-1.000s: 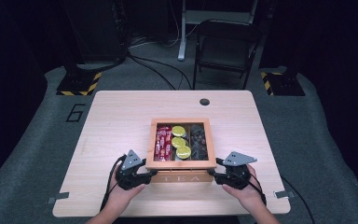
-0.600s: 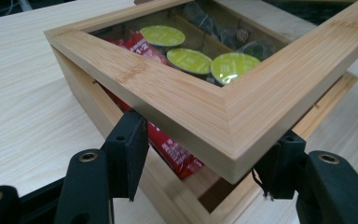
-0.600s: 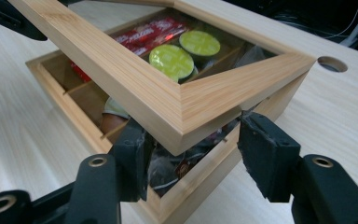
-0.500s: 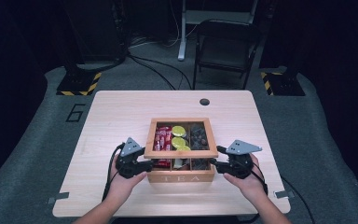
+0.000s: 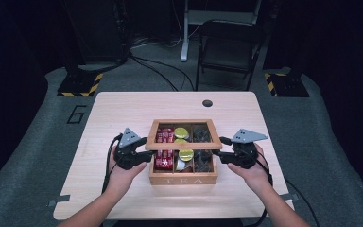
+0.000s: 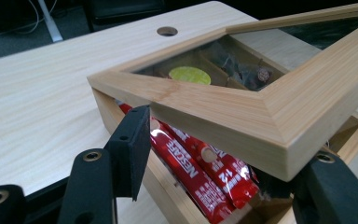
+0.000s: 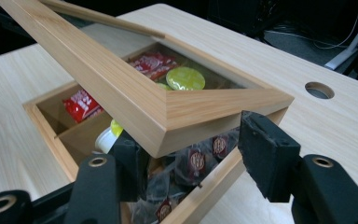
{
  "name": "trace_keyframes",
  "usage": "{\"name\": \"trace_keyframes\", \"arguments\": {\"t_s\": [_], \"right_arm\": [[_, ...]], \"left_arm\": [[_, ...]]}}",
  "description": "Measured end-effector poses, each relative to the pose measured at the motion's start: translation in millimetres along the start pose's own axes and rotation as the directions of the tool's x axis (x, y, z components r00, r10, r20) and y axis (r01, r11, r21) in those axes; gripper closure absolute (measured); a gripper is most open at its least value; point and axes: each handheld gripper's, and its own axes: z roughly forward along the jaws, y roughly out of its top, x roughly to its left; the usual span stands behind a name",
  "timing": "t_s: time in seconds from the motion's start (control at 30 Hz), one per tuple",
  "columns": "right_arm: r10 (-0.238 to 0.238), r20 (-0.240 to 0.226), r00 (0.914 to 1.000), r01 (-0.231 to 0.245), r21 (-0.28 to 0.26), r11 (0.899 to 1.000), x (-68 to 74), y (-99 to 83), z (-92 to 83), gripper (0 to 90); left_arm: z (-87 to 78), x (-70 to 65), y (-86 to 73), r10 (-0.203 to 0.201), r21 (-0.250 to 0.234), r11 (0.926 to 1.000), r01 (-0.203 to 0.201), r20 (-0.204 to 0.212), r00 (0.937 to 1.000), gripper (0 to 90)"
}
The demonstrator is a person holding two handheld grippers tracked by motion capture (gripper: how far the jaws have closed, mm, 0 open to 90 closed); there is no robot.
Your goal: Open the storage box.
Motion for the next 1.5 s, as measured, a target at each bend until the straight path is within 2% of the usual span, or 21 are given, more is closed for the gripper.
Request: {"name": "trace_keyframes", "arguments": {"t_s": [0.07, 0.13, 0.2, 0.37, 0.43, 0.53, 0.67, 0.77, 0.83, 0.9, 1.07, 1.13, 1.33, 1.5], "right_arm": [[0.019, -0.005, 0.9998, -0.019, -0.007, 1.0, -2.0, 4.1, -0.1, 45.0], [0.036, -0.005, 0.9993, -0.036, -0.011, 0.999, -3.9, 8.6, -0.1, 45.1], [0.033, 0.003, 0.9995, -0.033, -0.024, 0.999, -5.5, 13.3, -0.2, 44.8], [-0.005, 0.026, 0.9997, 0.006, -0.039, 0.999, -12.4, 21.0, 3.2, 44.2], [-0.005, 0.046, 0.9989, 0.006, -0.024, 1.0, -15.8, 21.8, 6.8, 44.1], [0.015, 0.057, 0.9983, -0.012, -0.039, 0.999, -21.3, 22.7, 11.2, 44.3], [0.006, 0.054, 0.9985, -0.003, -0.055, 0.998, -28.1, 23.5, 17.2, 45.3], [-0.007, 0.059, 0.9983, 0.01, -0.057, 0.998, -31.9, 23.6, 24.2, 46.6], [0.002, 0.064, 0.998, 0.001, -0.06, 0.998, -34.9, 23.5, 29.9, 47.1], [0.015, 0.061, 0.998, -0.011, -0.063, 0.998, -37.6, 23.4, 34.6, 47.8], [0.021, 0.065, 0.9977, -0.017, -0.054, 0.998, -45.2, 22.6, 44.1, 48.9], [0.02, 0.078, 0.9968, -0.016, -0.046, 0.999, -47.5, 22.8, 47.7, 49.3], [0.002, 0.088, 0.9961, -0.001, -0.022, 1.0, -55.2, 26.2, 61.8, 49.8], [0.029, 0.09, 0.9955, -0.028, -0.014, 1.0, -63.0, 24.4, 73.5, 52.5]], "left_arm": [[-0.9, 2.9, 4.0, -0.004, 0.004, 1.0, 0.004, 0.012, 0.9999, 45.5], [-0.8, 4.1, 9.3, 0.016, -0.007, 0.9999, -0.016, 0.002, 0.9999, 45.6], [-1.8, 5.1, 15.3, 0.054, -0.008, 0.9985, -0.054, -0.003, 0.9985, 47.0], [-1.3, 9.0, 24.1, 0.06, -0.028, 0.9978, -0.061, -0.006, 0.9982, 48.1], [-0.8, 10.3, 26.4, 0.059, -0.034, 0.9977, -0.059, -0.004, 0.9983, 48.2], [0.1, 12.5, 30.9, 0.042, -0.046, 0.998, -0.042, -0.003, 0.9991, 48.2], [1.7, 15.5, 39.1, 0.022, -0.057, 0.9981, -0.022, -0.005, 0.9998, 48.6], [3.5, 17.1, 46.6, 0.034, -0.056, 0.9978, -0.035, -0.019, 0.9992, 48.7], [4.7, 18.0, 50.0, 0.038, -0.053, 0.9978, -0.039, -0.022, 0.999, 48.8], [5.7, 19.9, 52.9, 0.026, -0.052, 0.9983, -0.027, -0.02, 0.9995, 48.7], [9.5, 26.9, 56.4, -0.011, -0.061, 0.9981, 0.011, -0.005, 0.9999, 48.9], [9.9, 29.4, 58.1, -0.017, -0.049, 0.9986, 0.017, 0.008, 0.9998, 49.0], [13.0, 34.0, 63.4, -0.023, -0.065, 0.9976, 0.023, 0.004, 0.9997, 49.8], [15.2, 36.1, 64.5, -0.02, -0.067, 0.9975, 0.02, 0.002, 0.9998, 50.0]]}}
